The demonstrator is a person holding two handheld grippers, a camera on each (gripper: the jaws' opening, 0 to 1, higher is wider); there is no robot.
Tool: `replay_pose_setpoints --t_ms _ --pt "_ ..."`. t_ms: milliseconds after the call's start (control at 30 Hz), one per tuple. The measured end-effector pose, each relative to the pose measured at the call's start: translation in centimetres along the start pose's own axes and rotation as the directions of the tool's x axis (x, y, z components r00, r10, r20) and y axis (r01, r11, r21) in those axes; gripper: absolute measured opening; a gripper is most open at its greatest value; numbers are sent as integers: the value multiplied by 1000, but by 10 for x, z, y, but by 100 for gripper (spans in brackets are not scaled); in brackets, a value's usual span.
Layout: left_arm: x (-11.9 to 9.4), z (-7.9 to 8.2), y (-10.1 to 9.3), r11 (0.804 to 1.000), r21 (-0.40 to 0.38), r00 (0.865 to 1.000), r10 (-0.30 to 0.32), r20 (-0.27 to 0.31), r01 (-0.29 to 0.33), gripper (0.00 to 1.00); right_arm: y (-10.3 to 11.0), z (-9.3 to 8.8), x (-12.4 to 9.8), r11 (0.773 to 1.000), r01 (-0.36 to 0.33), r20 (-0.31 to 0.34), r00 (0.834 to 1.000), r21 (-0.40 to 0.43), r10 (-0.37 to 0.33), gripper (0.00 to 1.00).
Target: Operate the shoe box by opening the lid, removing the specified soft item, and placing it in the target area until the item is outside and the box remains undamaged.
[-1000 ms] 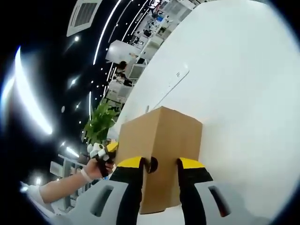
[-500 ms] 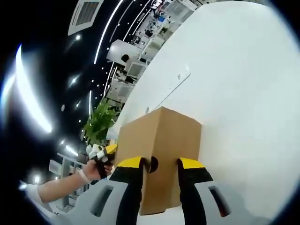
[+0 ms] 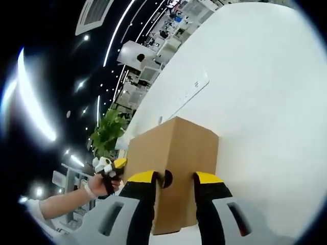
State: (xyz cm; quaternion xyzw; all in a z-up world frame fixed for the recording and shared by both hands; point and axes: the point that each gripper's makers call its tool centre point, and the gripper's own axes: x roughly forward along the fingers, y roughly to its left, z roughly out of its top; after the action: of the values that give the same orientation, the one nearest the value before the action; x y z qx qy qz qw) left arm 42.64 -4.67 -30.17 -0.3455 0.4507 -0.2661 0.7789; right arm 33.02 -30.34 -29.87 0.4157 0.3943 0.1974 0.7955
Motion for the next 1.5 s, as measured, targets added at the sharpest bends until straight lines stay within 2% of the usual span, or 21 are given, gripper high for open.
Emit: replay_pose_setpoints --t_ms 67,133,200,267,333,600,767,1033,1500 --pt "0 0 0 1000 -3 1000 3 0 -3 34 0 0 0 1000 2 -2 1000 -4 -2 28" --pt "-6 -7 -5 1000 -4 1000 3 1 -3 34 0 1 0 1000 1 -5 1000 -6 -1 28" --pt "-4 -5 -4 1000 -5 1000 3 4 -3 34 1 1 1 1000 0 -6 1000 -7 0 28" --pt "-9 -12 -11 1000 -4 1000 8 12 -8 34 0 1 1 1000 0 -5 1000 -7 0 28" --pt "-7 -10 -9 1000 -8 1000 7 17 -7 34 0 2 1 1000 -2 -4 1000 -7 2 28" --pt "-18 -34 -40 1000 -11 1000 10 22 -10 34 -1 3 3 1000 4 -14 1000 3 -4 28" --pt "-17 -24 -25 1000 -18 999 13 39 -12 34 -2 4 3 1000 7 -12 1000 -1 -7 28" --pt "-16 -17 -14 1000 -21 999 17 38 -16 34 0 4 3 1000 9 -13 1000 -7 -9 28" --pt "-15 -17 -8 999 -38 999 28 39 -26 34 3 10 3 999 11 -44 999 -48 -13 27"
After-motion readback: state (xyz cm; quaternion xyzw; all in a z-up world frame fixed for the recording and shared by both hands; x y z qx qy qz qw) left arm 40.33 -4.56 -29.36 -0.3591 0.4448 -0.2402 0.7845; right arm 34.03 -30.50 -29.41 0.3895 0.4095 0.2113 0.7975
